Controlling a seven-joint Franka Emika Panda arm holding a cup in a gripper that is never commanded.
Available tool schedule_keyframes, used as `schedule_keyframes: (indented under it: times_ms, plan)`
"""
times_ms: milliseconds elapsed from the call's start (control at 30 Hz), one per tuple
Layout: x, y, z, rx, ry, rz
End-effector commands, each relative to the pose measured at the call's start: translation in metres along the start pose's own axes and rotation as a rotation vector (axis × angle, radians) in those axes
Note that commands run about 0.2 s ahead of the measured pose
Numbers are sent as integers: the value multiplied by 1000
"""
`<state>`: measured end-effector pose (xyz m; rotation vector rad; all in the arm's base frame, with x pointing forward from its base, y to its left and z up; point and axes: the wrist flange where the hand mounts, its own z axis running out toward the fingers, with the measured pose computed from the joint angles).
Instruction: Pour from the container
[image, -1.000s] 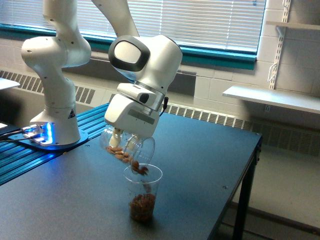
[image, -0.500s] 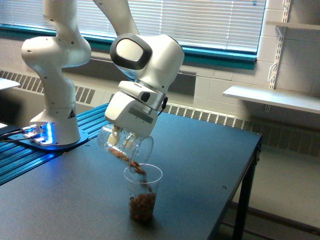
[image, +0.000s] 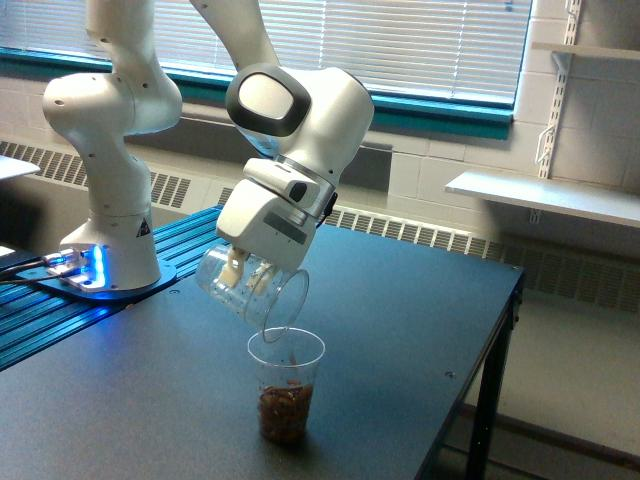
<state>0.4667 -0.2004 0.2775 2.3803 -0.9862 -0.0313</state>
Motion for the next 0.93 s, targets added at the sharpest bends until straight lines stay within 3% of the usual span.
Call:
schedule_keyframes:
  times_ms: [33,933]
  plan:
    - [0,-3,-3,-2,8,-29]
    - [-3,8,-15,95,24,48]
